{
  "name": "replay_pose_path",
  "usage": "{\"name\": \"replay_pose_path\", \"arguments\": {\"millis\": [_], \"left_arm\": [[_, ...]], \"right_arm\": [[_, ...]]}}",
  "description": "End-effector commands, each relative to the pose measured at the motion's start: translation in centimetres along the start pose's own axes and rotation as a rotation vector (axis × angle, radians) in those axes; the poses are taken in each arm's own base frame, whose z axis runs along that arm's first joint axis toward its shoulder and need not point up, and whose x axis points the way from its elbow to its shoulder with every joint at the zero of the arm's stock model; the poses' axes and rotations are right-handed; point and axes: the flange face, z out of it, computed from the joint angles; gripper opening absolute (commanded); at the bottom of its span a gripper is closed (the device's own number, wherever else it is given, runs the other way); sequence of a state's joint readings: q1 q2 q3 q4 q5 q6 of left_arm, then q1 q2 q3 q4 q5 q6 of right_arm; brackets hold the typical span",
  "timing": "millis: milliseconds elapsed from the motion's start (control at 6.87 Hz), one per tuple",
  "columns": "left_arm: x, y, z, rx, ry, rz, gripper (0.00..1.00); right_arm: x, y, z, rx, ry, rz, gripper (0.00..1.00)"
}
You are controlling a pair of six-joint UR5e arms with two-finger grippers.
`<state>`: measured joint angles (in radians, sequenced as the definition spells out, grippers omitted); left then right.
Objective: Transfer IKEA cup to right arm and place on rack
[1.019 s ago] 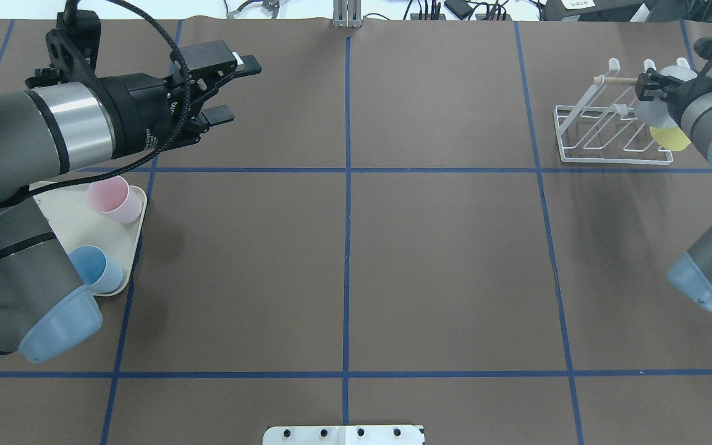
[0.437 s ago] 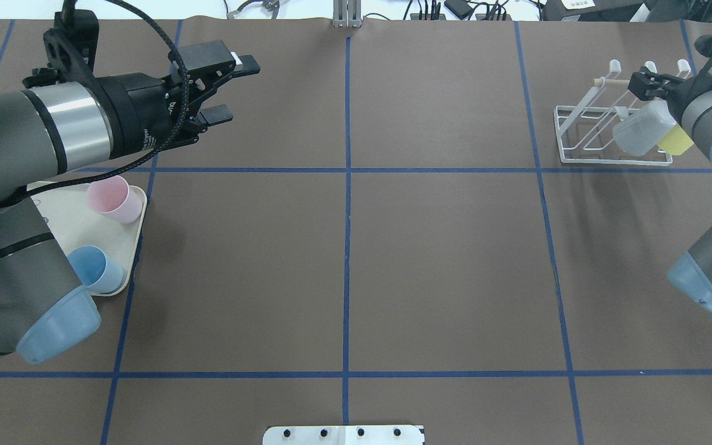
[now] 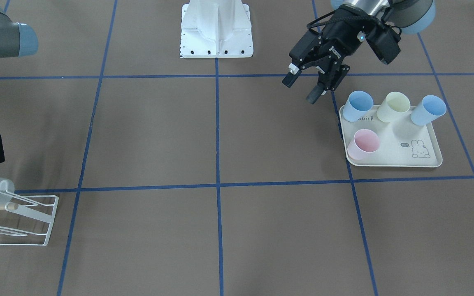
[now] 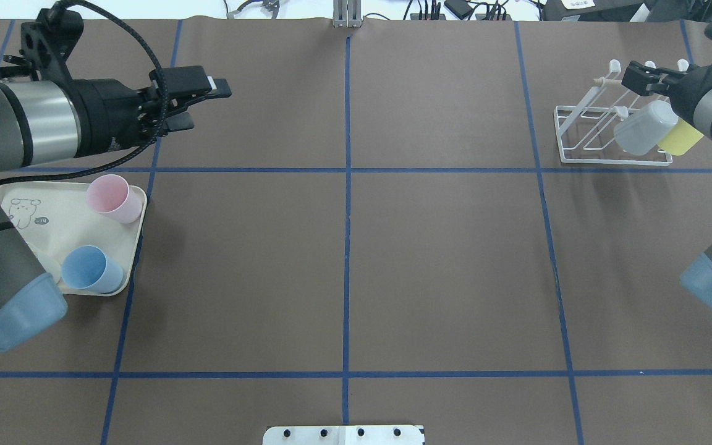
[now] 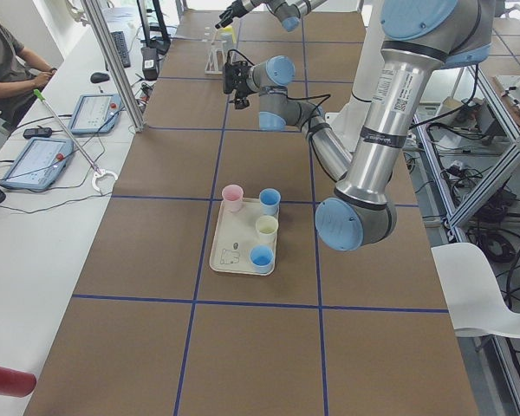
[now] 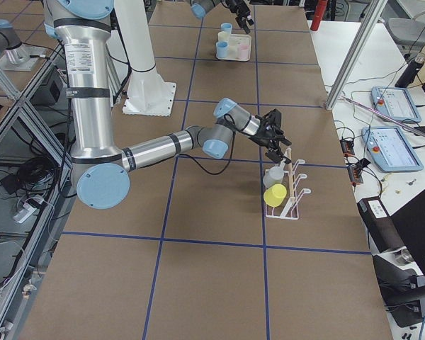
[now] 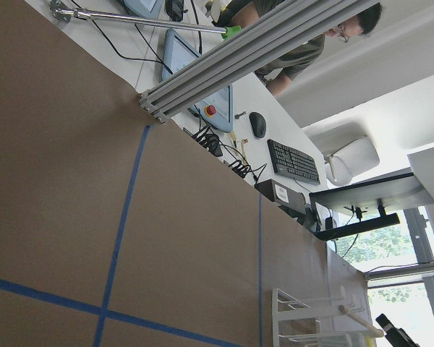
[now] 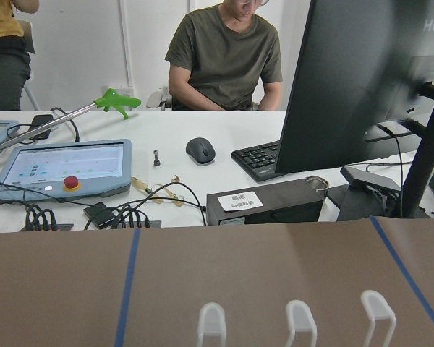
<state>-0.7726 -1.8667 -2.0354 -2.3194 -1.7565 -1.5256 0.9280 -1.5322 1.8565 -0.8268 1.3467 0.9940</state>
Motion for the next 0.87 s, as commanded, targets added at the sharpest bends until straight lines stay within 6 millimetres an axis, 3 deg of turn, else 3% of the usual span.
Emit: {"name": "replay_pose_path", "arguments": {"millis": [0,146,291,728], "left_arm": [[-5.0,-0.8,-2.0,-0.082,-0.167,0.159,1.0],[-7.9,-0.5,-2.4,-0.12,-0.22,0.19,1.0],[-9.7,-1.4,-2.8,-0.179,-0.294,0.238,1.0],[-13.6,-4.4,-3.2,-0.345,-0.47,0.495,1.0]], "right_arm": [[-2.2,-3.1,-5.0,-0.128,-0.065,0.018,1.0],[-3.2,-4.1,-6.5,-0.21,-0.134,0.036,1.0],[-5.0,-4.7,-6.9,-0.257,-0.199,0.064,1.0],[-9.9,-6.6,-8.9,-0.404,-0.369,0.224,1.0]]}}
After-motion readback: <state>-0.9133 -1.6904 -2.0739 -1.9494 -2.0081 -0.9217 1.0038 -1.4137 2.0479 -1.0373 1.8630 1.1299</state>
